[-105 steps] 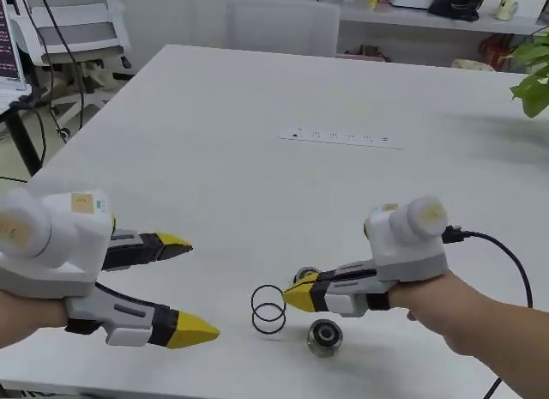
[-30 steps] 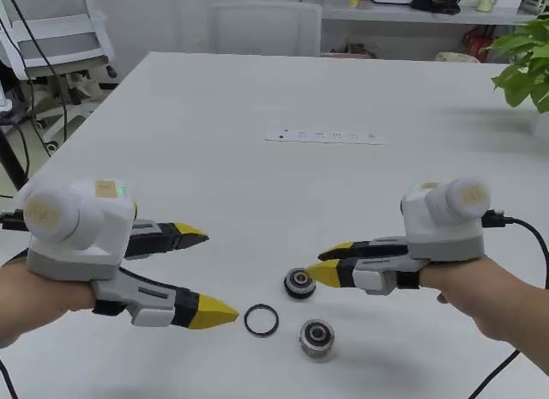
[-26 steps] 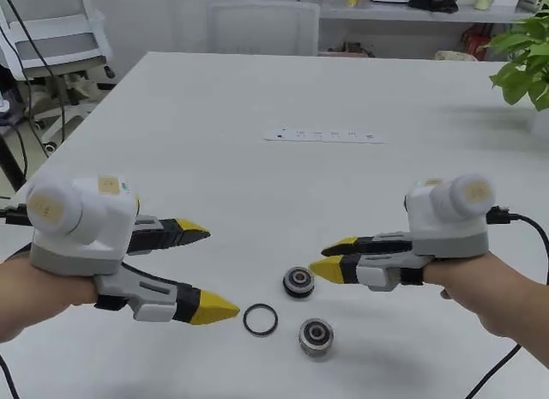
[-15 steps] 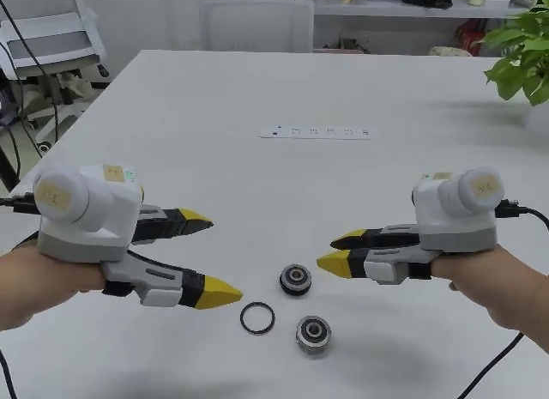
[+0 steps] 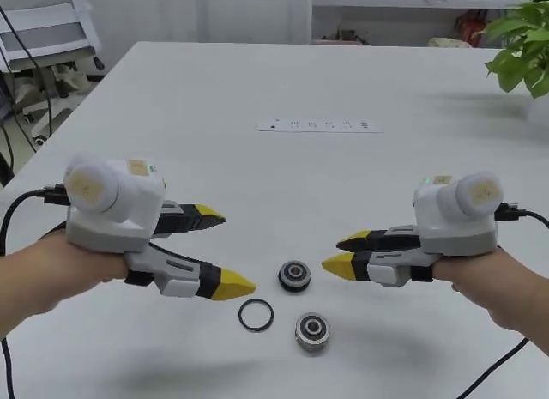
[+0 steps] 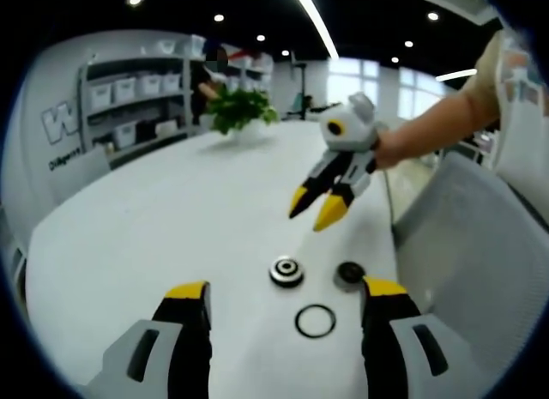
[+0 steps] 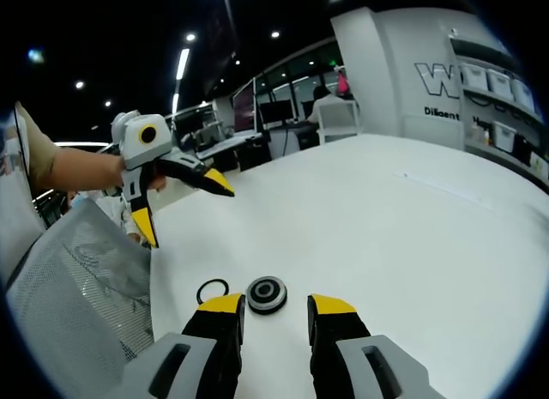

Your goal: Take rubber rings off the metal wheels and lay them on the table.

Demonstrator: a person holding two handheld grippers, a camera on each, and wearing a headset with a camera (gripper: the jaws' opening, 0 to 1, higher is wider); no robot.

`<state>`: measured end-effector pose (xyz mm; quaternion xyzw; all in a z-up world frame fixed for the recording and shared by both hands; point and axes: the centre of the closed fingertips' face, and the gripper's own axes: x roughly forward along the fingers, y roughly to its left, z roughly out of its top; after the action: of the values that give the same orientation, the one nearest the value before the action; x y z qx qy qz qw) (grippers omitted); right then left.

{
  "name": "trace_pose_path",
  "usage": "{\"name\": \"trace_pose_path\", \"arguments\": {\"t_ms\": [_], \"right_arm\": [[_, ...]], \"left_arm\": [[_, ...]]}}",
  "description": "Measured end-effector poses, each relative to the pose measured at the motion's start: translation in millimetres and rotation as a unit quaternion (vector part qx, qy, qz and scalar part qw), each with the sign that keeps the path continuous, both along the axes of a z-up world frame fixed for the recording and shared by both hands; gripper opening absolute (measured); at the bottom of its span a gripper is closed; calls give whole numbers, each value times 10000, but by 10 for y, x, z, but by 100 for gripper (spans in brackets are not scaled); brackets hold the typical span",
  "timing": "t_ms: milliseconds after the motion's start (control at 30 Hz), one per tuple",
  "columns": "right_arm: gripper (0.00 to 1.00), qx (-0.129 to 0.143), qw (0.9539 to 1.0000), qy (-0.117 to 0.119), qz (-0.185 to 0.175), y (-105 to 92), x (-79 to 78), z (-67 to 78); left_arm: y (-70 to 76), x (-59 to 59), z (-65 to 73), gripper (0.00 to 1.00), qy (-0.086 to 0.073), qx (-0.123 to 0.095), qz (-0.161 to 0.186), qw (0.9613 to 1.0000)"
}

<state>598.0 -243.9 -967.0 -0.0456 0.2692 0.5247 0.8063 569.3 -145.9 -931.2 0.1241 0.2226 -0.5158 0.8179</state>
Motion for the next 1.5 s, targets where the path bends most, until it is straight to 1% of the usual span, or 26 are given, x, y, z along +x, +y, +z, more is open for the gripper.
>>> {"name": "trace_pose_path", "arguments": {"t_ms": [100, 167, 300, 433, 567, 733, 967, 1100, 1167, 1267, 1333, 1500], "right_arm": [[27, -31, 10000, 2, -2, -5, 7, -36], [27, -42, 10000, 5, 8, -5, 11, -59], [26, -105, 9999, 23, 45, -5, 8, -127], [26, -138, 9999, 58, 58, -9, 6, -187], [26, -170, 9998, 78, 79, -6, 7, -235], [26, -225, 9996, 74, 152, 17, -11, -279], [26, -300, 9992, 19, 244, 53, -14, -308], [26, -312, 9991, 18, 290, 79, -21, -319], [26, -319, 9990, 12, 306, 91, -26, -325], [26, -337, 9988, 13, 341, 105, -31, -342], [26, -362, 9987, 3, 359, 108, -30, -359], [26, -330, 9988, 12, 362, 125, -29, -369]], "left_arm": [[-18, 25, -23, 71, 18, 10, -5, 10000], [-42, 41, -32, 70, -23, 21, -26, 10000], [-113, 53, -79, 69, -23, 56, -128, 9999], [-147, 90, -145, 68, 41, 98, -126, 9999], [-172, 128, -188, 67, 91, 81, -75, 9999], [-233, 123, -267, 66, 161, 120, -121, 9997], [-327, 119, -336, 65, 248, 89, -189, 9995], [-364, 115, -375, 62, 333, 64, -215, 9992], [-379, 121, -397, 61, 341, 85, -235, 9991], [-394, 140, -426, 58, 381, 60, -262, 9989], [-421, 145, -437, 56, 465, -3, -252, 9986], [-486, 143, -493, 53, 492, 2, -312, 9983]]}}
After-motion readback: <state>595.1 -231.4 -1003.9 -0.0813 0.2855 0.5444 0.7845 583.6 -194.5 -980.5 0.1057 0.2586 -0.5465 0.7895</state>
